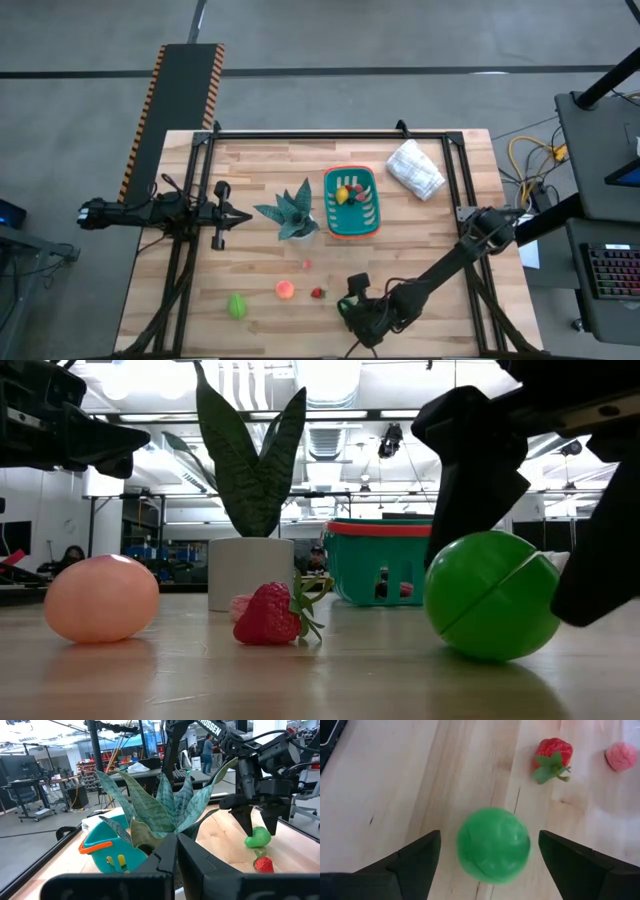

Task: Build produce basket
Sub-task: Put the pear into the basket

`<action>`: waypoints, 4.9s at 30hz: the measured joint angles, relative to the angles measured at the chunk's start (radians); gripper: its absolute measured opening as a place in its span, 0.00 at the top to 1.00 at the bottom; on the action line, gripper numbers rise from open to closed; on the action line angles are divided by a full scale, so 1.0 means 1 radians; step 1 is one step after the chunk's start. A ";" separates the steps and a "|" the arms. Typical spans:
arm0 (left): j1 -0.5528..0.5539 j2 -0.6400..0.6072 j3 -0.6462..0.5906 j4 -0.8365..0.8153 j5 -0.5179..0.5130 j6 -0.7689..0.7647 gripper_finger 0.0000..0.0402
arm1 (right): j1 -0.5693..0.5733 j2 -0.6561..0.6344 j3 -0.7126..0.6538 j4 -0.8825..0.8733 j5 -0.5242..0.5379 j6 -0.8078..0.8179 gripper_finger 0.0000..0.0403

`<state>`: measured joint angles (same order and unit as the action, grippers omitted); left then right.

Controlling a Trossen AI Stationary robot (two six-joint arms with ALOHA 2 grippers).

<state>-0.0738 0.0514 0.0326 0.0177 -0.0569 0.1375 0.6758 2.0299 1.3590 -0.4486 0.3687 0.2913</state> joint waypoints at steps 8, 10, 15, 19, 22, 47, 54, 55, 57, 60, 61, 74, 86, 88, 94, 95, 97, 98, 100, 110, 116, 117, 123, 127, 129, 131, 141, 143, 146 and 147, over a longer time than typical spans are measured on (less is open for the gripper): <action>0.000 0.000 0.000 0.000 0.000 0.000 1.00 | 0.000 0.024 -0.001 0.014 0.001 -0.004 0.19; 0.000 0.000 0.000 0.000 0.000 0.000 1.00 | 0.000 0.029 -0.001 0.015 0.001 -0.005 0.19; 0.000 0.000 0.000 0.000 0.000 0.000 1.00 | -0.002 0.035 -0.001 0.017 0.002 -0.004 0.19; 0.000 0.000 0.000 0.000 0.000 0.000 1.00 | -0.005 0.035 -0.001 0.018 0.029 -0.006 0.19; 0.000 0.000 0.000 0.000 0.000 0.000 1.00 | -0.011 0.035 -0.001 0.019 0.030 -0.014 0.19; 0.000 0.000 0.000 0.000 0.000 0.000 1.00 | -0.028 0.035 -0.003 0.035 0.024 -0.093 0.19; 0.000 0.000 0.000 0.000 0.000 0.000 1.00 | -0.028 0.035 -0.005 -0.002 0.025 -0.092 0.19; 0.000 0.000 0.000 0.000 0.000 0.000 1.00 | -0.028 0.035 -0.005 -0.008 0.024 -0.092 0.19; 0.000 0.000 0.000 0.000 0.000 0.000 1.00 | -0.028 0.034 -0.005 -0.022 0.025 -0.090 0.19; 0.000 0.000 0.000 0.000 0.000 0.000 1.00 | -0.028 0.033 -0.005 -0.033 0.025 -0.089 0.19; 0.000 0.000 0.000 0.000 0.000 0.000 1.00 | -0.028 0.033 -0.005 -0.035 0.025 -0.088 0.19; 0.000 0.000 0.000 0.000 0.000 0.000 1.00 | -0.028 0.032 -0.005 -0.041 0.025 -0.085 0.19; 0.000 0.000 0.000 0.000 0.000 0.000 1.00 | -0.029 0.024 -0.006 -0.049 0.026 -0.082 0.19; 0.000 0.000 0.000 0.000 0.000 0.000 1.00 | -0.028 0.024 -0.006 -0.049 0.026 -0.076 0.20; 0.000 0.000 0.000 0.000 0.000 0.000 1.00 | -0.029 0.024 -0.006 -0.054 0.026 -0.064 0.34; 0.000 0.000 0.000 0.000 0.000 0.000 1.00 | -0.028 0.024 -0.006 -0.054 0.027 -0.064 0.36; 0.000 0.000 0.000 0.000 0.000 0.000 1.00 | -0.028 0.021 -0.006 -0.055 0.028 -0.064 0.41; 0.000 0.000 0.000 0.000 0.000 0.000 1.00 | -0.028 0.021 -0.005 -0.056 0.029 -0.065 0.43; 0.000 0.000 0.000 0.000 0.000 0.000 1.00 | -0.028 0.020 -0.005 -0.064 0.031 -0.065 0.46; 0.000 0.000 0.000 0.000 0.000 0.000 1.00 | -0.029 0.015 -0.005 -0.074 0.030 -0.065 0.48; 0.000 0.000 0.000 0.000 0.000 0.000 1.00 | -0.029 -0.004 -0.006 -0.123 0.043 -0.067 0.48; 0.000 0.000 0.000 0.000 0.000 0.000 1.00 | -0.028 -0.011 -0.006 -0.134 0.044 -0.067 0.48; 0.000 0.000 0.000 0.000 0.000 0.000 1.00 | -0.029 -0.075 -0.006 -0.155 0.078 -0.069 0.48; 0.000 -0.001 0.000 0.000 0.000 0.000 1.00 | -0.033 -0.150 -0.006 -0.193 0.146 -0.098 0.48; 0.000 0.000 0.000 0.001 0.000 0.000 1.00 | -0.040 -0.191 -0.006 -0.212 0.173 -0.116 0.48; 0.000 0.000 0.000 0.000 0.000 0.000 1.00 | -0.052 -0.230 -0.006 -0.211 0.195 -0.143 0.48; 0.000 -0.001 0.000 0.001 0.000 0.000 1.00 | -0.163 -0.437 -0.026 -0.215 0.210 -0.288 0.48; 0.000 0.000 0.000 0.000 0.000 0.000 1.00 | -0.195 -0.472 -0.041 -0.198 0.201 -0.316 0.48; 0.000 0.001 0.000 0.001 0.000 0.000 1.00 | -0.248 -0.520 -0.066 -0.178 0.151 -0.353 0.48; 0.000 0.000 0.000 -0.001 0.000 0.000 1.00 | -0.268 -0.532 -0.071 -0.162 0.132 -0.367 0.48</action>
<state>-0.0739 0.0517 0.0326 0.0165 -0.0570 0.1375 0.4076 1.4975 1.2875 -0.6109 0.5004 -0.0754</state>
